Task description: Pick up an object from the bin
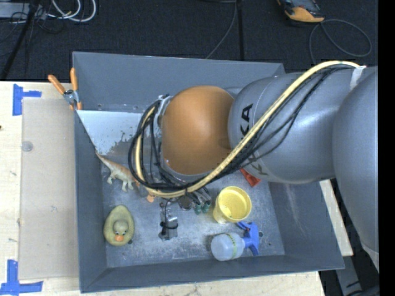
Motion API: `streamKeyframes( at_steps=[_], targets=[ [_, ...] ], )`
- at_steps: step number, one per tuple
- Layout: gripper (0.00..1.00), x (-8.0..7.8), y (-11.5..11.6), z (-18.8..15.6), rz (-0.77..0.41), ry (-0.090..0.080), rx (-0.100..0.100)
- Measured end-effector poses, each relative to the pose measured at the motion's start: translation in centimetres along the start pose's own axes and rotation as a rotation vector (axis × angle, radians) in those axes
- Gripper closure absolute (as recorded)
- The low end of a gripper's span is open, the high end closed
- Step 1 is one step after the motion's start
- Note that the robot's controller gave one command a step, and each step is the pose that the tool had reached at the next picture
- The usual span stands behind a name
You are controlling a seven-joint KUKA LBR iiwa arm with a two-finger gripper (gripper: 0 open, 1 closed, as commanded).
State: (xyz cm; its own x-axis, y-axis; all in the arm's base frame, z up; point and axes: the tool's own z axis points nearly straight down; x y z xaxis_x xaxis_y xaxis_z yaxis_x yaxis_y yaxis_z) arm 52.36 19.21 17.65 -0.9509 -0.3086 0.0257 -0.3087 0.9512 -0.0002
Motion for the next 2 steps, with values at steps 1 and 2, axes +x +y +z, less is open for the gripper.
streamKeyframes(
  at_steps=[1,2],
  targets=[
    [0.00,-1.1,2.3,-1.3,-0.054,-0.030,-0.004],
    [0.00,1.5,2.9,5.4,-0.177,-0.009,-0.002]
  ],
)
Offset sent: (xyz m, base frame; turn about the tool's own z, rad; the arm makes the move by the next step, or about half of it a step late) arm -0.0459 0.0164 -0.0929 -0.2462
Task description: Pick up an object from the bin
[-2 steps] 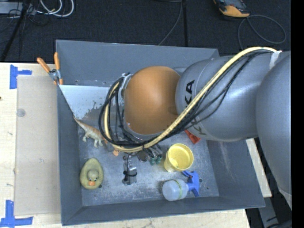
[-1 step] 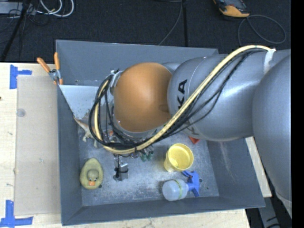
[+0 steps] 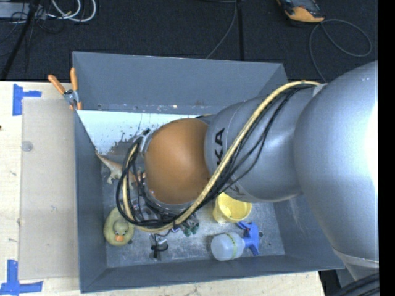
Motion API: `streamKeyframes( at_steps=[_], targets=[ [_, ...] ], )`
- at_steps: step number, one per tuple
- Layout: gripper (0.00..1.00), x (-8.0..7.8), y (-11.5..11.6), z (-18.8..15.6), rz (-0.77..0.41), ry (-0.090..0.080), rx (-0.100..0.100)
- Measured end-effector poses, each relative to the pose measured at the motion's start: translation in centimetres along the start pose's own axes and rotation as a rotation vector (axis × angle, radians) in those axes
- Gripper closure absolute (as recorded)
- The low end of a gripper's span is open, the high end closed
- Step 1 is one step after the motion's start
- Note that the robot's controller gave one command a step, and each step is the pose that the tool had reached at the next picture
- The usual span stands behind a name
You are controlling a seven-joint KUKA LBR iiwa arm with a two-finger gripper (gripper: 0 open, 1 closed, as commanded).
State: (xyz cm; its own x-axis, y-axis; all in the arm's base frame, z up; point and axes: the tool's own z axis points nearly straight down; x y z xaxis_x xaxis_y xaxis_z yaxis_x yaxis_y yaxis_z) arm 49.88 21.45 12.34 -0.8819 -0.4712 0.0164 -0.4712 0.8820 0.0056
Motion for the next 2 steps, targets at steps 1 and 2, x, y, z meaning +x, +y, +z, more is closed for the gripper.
streamKeyframes(
  at_steps=[1,2],
  targets=[
    [0.00,-2.9,0.5,2.7,-0.144,-0.007,0.002],
    [0.00,-4.3,0.4,2.2,-0.177,-0.012,0.002]
  ],
)
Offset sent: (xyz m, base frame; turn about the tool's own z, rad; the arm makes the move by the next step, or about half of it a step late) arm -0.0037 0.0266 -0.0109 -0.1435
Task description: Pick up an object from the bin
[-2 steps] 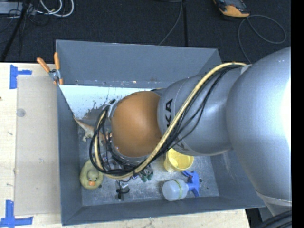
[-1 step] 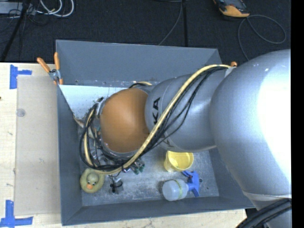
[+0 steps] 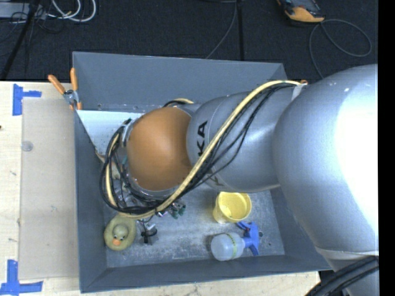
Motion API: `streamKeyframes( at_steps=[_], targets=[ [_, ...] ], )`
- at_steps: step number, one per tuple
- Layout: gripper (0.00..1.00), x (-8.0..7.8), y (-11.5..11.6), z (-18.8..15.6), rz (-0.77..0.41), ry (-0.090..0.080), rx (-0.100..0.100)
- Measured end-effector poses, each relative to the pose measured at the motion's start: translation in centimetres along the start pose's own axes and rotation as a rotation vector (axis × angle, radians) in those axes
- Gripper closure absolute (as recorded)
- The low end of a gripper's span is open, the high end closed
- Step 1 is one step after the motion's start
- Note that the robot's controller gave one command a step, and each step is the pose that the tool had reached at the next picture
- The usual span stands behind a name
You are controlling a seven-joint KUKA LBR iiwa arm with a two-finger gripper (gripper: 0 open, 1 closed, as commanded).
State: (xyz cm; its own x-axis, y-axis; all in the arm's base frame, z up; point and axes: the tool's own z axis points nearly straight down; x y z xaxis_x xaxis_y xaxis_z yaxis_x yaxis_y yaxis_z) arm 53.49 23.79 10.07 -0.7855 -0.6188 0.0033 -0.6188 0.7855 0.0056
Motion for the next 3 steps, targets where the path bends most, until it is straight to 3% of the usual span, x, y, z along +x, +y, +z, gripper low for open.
streamKeyframes(
  at_steps=[1,2,3],
  targets=[
    [1.00,2.5,2.7,3.0,-0.075,0.009,-0.004],
    [1.00,2.5,2.7,3.0,-0.074,0.009,-0.004],
    [1.00,2.9,3.0,-15.2,-0.036,0.002,-0.002]
  ],
)
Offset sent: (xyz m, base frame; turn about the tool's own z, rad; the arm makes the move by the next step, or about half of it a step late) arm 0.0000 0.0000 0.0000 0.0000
